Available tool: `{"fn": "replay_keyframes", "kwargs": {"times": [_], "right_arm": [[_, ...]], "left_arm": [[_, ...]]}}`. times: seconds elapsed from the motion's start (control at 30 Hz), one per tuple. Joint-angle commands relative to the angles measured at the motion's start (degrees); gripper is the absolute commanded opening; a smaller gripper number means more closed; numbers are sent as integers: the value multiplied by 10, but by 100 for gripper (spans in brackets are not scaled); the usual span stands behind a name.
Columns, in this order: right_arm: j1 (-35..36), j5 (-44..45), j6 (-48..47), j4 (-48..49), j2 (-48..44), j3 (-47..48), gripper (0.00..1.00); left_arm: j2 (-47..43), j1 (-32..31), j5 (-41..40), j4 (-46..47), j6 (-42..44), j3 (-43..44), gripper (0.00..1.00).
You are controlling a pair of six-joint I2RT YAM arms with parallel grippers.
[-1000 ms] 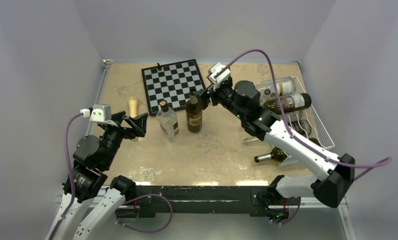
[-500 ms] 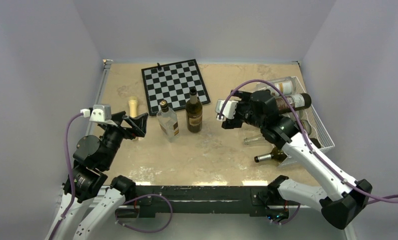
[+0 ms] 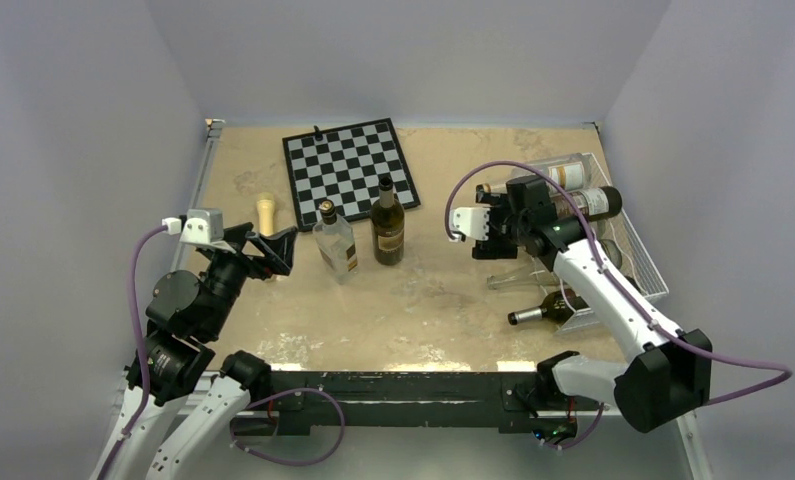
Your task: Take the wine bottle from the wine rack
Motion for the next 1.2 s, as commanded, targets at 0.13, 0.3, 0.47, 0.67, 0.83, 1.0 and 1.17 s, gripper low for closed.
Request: {"fn": "replay_keyframes", "kwargs": {"times": [0.13, 0.3, 0.47, 0.67, 0.83, 1.0, 1.17], "right_arm": [[-34, 26, -85, 82, 27, -47, 76], [-50, 59, -109, 108, 55, -43, 72], [-62, 64, -131, 130, 81, -39, 69], [-70, 55, -136, 128, 109, -28, 66], [-71, 64, -153, 183, 125, -52, 64], [-79, 85, -159, 195, 132, -64, 59], [-81, 87, -159, 198, 134, -70, 55]], "left_arm": [[-3, -2, 2, 18, 7, 3, 100], [-5, -2, -3, 18, 8, 3, 100], [-6, -2, -5, 17, 10, 3, 100], [-6, -2, -4, 18, 11, 4, 100], [-12, -2, -5, 21, 12, 2, 100], [-9, -2, -5, 21, 13, 2, 100], [-4, -2, -9, 21, 12, 1, 100]]}}
